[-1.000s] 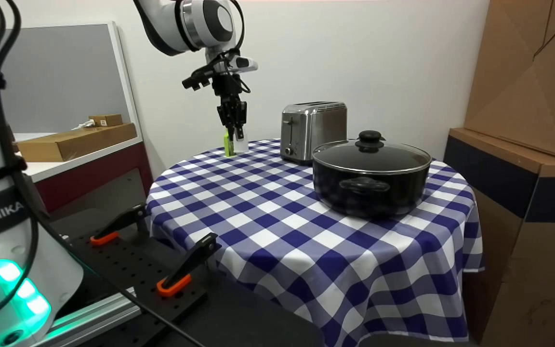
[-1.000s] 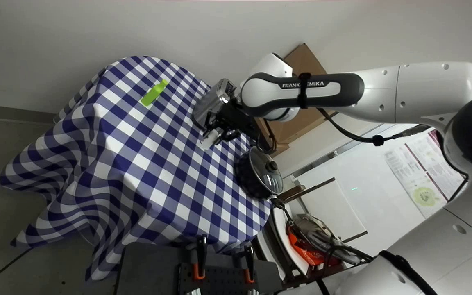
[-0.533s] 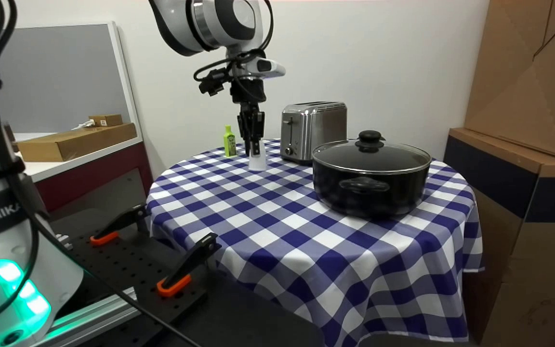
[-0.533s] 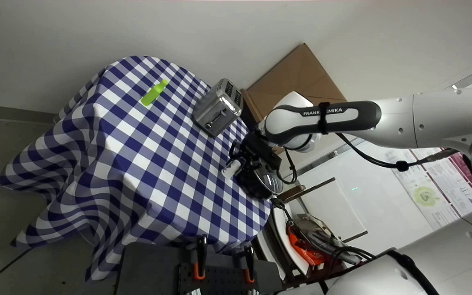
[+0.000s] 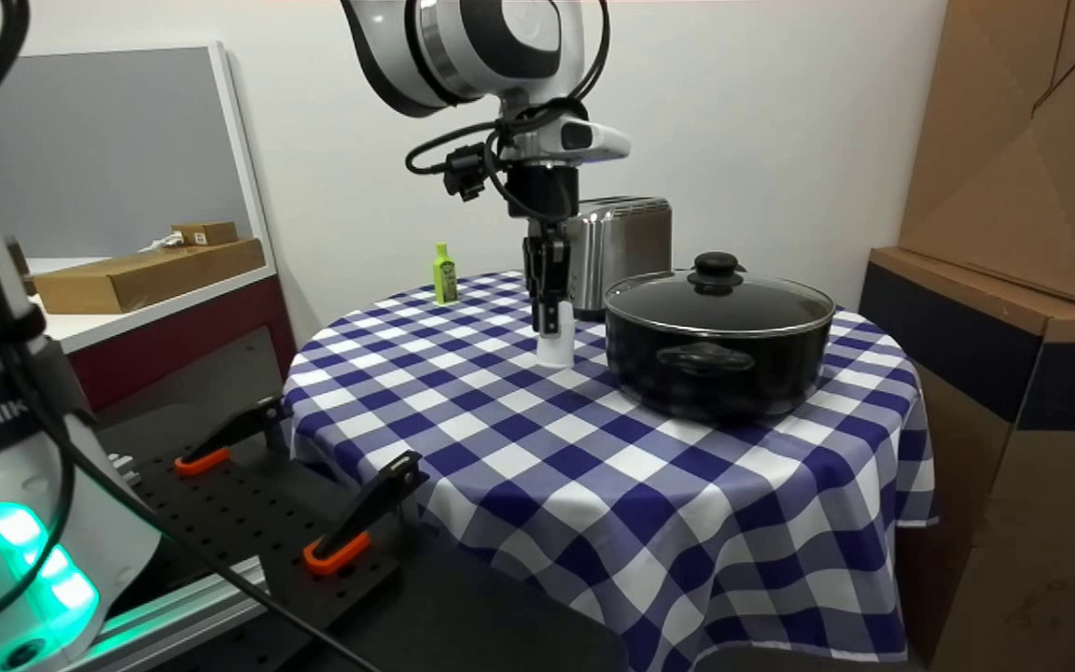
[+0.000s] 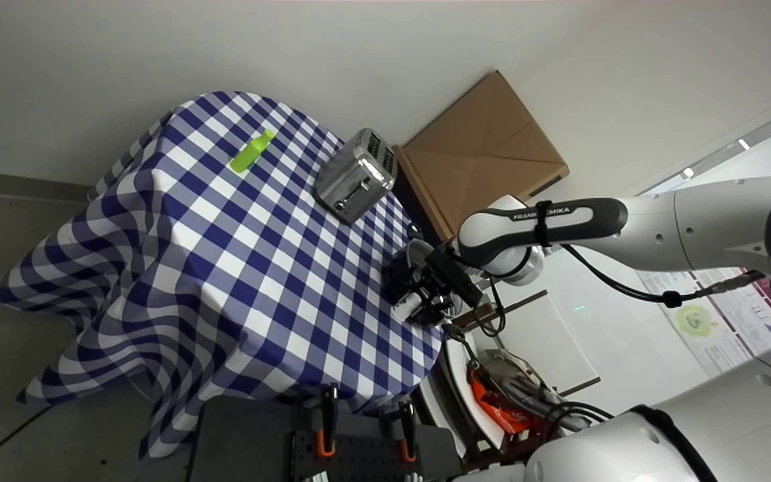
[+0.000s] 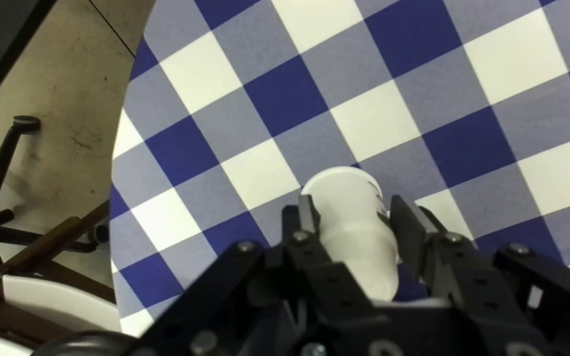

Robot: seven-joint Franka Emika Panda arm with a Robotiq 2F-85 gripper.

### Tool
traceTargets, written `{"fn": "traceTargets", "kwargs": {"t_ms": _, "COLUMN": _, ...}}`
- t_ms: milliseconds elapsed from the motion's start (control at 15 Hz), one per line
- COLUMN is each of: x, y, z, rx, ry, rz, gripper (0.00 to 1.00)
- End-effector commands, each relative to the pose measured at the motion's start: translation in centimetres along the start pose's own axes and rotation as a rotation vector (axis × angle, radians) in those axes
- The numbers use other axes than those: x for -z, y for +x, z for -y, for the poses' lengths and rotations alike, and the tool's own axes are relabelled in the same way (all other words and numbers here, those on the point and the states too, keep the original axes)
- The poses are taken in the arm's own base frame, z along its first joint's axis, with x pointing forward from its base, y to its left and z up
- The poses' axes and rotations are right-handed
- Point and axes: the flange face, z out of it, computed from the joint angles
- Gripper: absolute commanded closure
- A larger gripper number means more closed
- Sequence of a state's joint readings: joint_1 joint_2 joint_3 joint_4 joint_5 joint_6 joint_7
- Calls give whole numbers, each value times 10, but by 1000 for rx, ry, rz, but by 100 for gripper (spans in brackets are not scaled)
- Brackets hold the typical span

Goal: Move the white object to the right

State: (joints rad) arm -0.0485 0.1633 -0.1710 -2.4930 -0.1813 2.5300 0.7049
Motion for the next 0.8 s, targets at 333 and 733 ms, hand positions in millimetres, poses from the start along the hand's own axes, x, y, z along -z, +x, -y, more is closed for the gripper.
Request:
{"fn": "traceTargets", "kwargs": {"t_ms": 333, "x": -22, "y": 7, "z": -47, "rx": -88, "ry": -11, "rz": 17, "gripper": 83}}
{"fn": "traceTargets", "kwargs": {"t_ms": 733, "x": -47, "y": 7, "z": -71, "rx": -152, "ry": -40, "rz": -33, "gripper": 83}}
